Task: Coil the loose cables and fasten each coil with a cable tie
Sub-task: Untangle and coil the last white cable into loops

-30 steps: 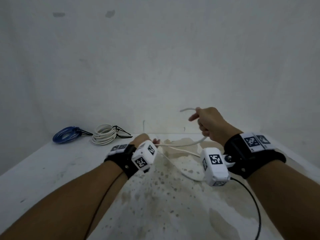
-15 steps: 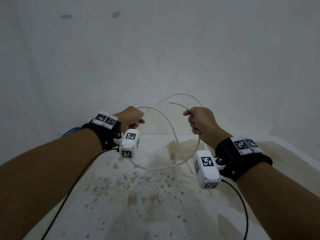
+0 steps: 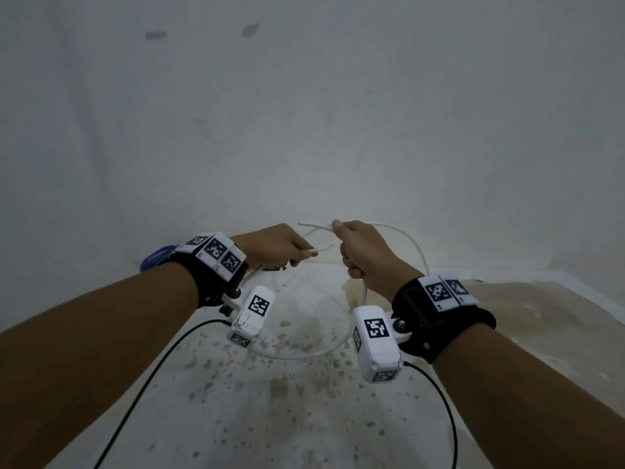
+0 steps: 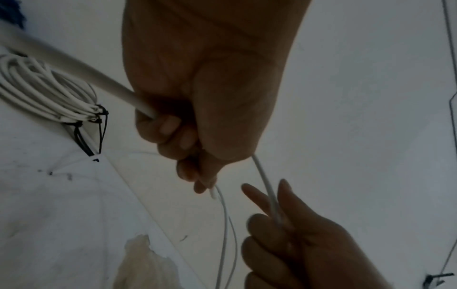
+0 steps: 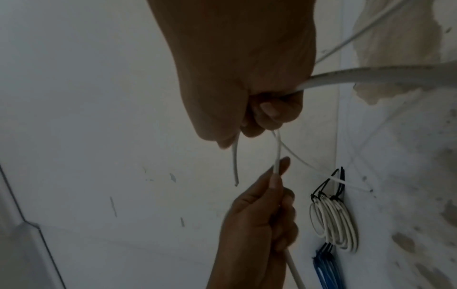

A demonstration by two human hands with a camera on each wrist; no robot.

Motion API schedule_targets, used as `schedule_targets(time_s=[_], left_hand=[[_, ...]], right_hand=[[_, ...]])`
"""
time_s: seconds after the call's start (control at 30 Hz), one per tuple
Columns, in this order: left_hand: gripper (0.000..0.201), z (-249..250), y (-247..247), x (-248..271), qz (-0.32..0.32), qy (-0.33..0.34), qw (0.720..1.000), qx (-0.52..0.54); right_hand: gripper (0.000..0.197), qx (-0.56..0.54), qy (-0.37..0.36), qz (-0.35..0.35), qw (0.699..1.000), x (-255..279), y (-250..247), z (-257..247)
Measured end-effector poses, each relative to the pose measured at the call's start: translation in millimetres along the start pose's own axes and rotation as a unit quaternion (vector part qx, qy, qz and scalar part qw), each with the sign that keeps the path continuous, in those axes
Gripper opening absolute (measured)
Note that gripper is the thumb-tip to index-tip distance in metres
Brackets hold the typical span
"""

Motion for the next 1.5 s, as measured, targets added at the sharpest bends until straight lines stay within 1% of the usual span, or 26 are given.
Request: schedule_targets(time_s=[0.07,0.1,0.13,0.2,0.27,0.33,0.37,0.4,0.47,0.5,0.53,0.6,0.67,0.77,0.83,0.93,1.0,1.03,1.1,1.17,1.23,1.27,1.3,1.37,1.43,1.5], left_hand=[[0.026,16.4,-12.0,7.8,0.045,0.055,0.997,0.005],[0.025,20.2,-18.5,10.8,0.065,0.066,0.996,0.014],[0.021,20.8,-22.7,14.3,0.072,0.067,0.994,0.034],[0.022,11.2,-23.9,19.8,0.058,0.047,0.994,0.081],[0.025,-9.2,-25.5,28.2,0.052,0.011,0.991,0.119],[0.028,-29.7,-28.9,35.6,0.084,-0.01,0.977,0.196],[0.029,-38.2,-31.1,38.4,0.114,-0.017,0.964,0.239],[0.03,-45.4,-34.8,39.3,0.159,-0.022,0.95,0.269],[0.032,-56.4,-44.3,38.4,0.259,-0.028,0.92,0.293],[0.033,-57.4,-48.2,37.4,0.3,-0.028,0.907,0.293],[0.033,-54.7,-51.3,36.2,0.33,-0.023,0.899,0.286],[0.031,-41.2,-53.2,32.7,0.355,0.0,0.896,0.265],[0.027,-24.5,-53.3,30.4,0.357,0.026,0.904,0.235],[0.023,-7.5,-54.5,30.4,0.347,0.058,0.913,0.206],[0.022,-1.2,-55.3,31.7,0.337,0.07,0.92,0.19],[0.028,-1.8,-53.3,29.3,0.316,0.063,0.93,0.178],[0.03,-7.1,-50.4,23.5,0.284,0.048,0.941,0.18],[0.027,-9.7,-47.6,19.7,0.26,0.04,0.948,0.179],[0.02,-11.6,-37.6,11.9,0.198,0.024,0.963,0.182],[0.019,-11.0,-27.8,7.6,0.158,0.011,0.969,0.188],[0.021,-13.6,-26.2,6.2,0.17,0.007,0.972,0.165],[0.022,-17.5,-26.8,6.6,0.186,0.004,0.972,0.145],[0.022,-22.5,-25.0,7.1,0.196,0.002,0.972,0.132],[0.021,-35.9,-19.9,6.9,0.214,-0.001,0.966,0.145],[0.021,-46.1,-18.3,6.5,0.245,-0.002,0.954,0.176],[0.021,-45.5,-15.9,1.8,0.255,0.002,0.949,0.183]], right_hand=[[0.051,0.064,-0.007,-0.053,0.996,-0.3,20.9,-1.2],[0.051,0.105,-0.015,-0.055,0.993,-2.3,24.7,-1.2],[0.052,0.14,-0.028,-0.031,0.989,-7.0,22.3,-2.3],[0.053,0.187,-0.036,0.06,0.98,-16.5,-0.7,-1.8],[0.051,0.155,-0.008,0.145,0.977,-25.6,-32.2,8.8],[0.048,0.106,0.005,0.193,0.975,-27.7,-55.6,18.7],[0.045,0.09,-0.006,0.209,0.974,-28.8,-61.1,20.6],[0.042,0.076,-0.024,0.219,0.972,-29.0,-63.0,19.6],[0.035,0.034,-0.069,0.213,0.974,-27.7,-53.6,12.2],[0.034,0.007,-0.085,0.191,0.978,-25.5,-42.2,6.9],[0.034,-0.028,-0.089,0.157,0.983,-24.6,-27.3,3.0],[0.037,-0.117,-0.083,0.067,0.987,-17.0,6.5,-6.4],[0.036,-0.195,-0.07,-0.003,0.978,-7.0,32.0,-12.8],[0.034,-0.245,-0.068,-0.064,0.965,-5.1,49.8,-8.5],[0.035,-0.225,-0.073,-0.067,0.969,-9.4,53.3,0.0],[0.035,-0.18,-0.058,-0.04,0.981,-17.5,56.2,17.8],[0.029,-0.216,-0.038,-0.045,0.975,-20.6,59.5,28.0],[0.025,-0.258,-0.027,-0.058,0.964,-21.0,61.7,31.9],[0.018,-0.365,-0.007,-0.091,0.927,-21.2,65.1,37.7],[0.019,-0.446,0.009,-0.099,0.89,-22.5,64.0,44.6],[0.016,-0.486,0.019,-0.08,0.87,-26.7,59.1,52.6],[0.015,-0.49,0.024,-0.066,0.869,-29.5,55.7,56.7],[0.015,-0.478,0.03,-0.05,0.876,-32.1,51.1,61.2],[0.019,-0.395,0.037,-0.033,0.917,-36.9,40.9,66.6],[0.026,-0.289,0.045,-0.043,0.955,-39.1,36.2,67.8],[0.029,-0.212,0.052,-0.054,0.974,-38.6,33.6,67.9]])
Point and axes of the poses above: each hand's wrist, its own x-axis away from the middle knuckle, its own y-axis out of the palm, z = x × y, the point moved 10 cm from there along -x, towards the middle knuckle, and after that the axes turned 2 degrees about -z, right-handed, at the moved point
